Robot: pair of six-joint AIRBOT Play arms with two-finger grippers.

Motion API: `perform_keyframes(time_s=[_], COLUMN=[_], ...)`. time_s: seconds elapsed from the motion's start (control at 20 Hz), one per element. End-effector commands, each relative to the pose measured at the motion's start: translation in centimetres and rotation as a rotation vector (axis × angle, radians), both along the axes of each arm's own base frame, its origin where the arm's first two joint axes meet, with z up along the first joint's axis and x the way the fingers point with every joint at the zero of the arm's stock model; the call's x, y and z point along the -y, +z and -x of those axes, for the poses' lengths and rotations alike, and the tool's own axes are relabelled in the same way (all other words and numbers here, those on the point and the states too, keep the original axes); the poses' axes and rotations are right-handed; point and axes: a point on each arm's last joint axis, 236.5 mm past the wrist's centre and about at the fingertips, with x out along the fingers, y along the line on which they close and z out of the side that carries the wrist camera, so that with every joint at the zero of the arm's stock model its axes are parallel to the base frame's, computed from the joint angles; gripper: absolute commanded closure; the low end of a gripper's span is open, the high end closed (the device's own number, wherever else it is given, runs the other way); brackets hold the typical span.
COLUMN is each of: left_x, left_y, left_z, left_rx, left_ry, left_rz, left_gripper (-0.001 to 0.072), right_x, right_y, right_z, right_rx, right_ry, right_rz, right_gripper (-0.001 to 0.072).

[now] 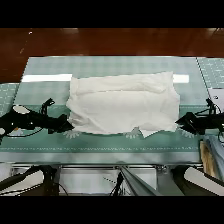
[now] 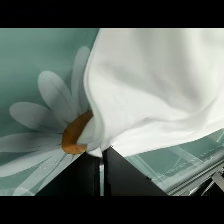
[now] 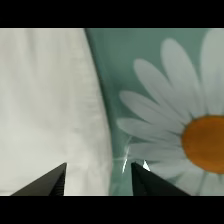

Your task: Fold the shirts.

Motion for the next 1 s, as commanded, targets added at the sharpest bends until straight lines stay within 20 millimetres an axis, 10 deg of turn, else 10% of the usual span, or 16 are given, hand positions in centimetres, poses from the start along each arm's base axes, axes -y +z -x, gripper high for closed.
perform_keyframes(time_s=[0.0, 0.15, 0.35, 0.6, 0.75, 0.95], left_x=[0.1, -0.2, -1.4, -2.8, -3.1, -3.1], left_y=[0.1, 0.5, 8.3, 35.1, 53.0, 64.1], left_z=[0.0, -0.9, -7.2, -12.3, -7.0, 2.8], left_rx=[-0.001, 0.03, 0.315, 1.068, 1.554, 1.861], left_ry=[0.001, 0.001, -0.008, 0.024, 0.141, 0.212], left_rz=[0.005, -0.004, -0.058, -0.227, -0.329, -0.471], left_gripper=[0.0683, 0.0682, 0.0684, 0.0684, 0.0683, 0.0684], right_x=[-0.9, -2.3, -3.1, -5.2, -4.4, -2.6], right_y=[-0.7, 0.0, 7.5, 31.3, 46.1, 57.5], right_z=[-3.0, -3.4, -5.7, -9.5, -7.1, -0.1], right_rx=[0.076, 0.078, 0.226, 0.86, 1.233, 1.427], right_ry=[-0.016, 0.002, 0.184, 0.306, 0.222, 0.017], right_rz=[0.081, 0.047, 0.033, 0.199, 0.498, 0.78], right_gripper=[0.0308, 0.0699, 0.0698, 0.0698, 0.0699, 0.07])
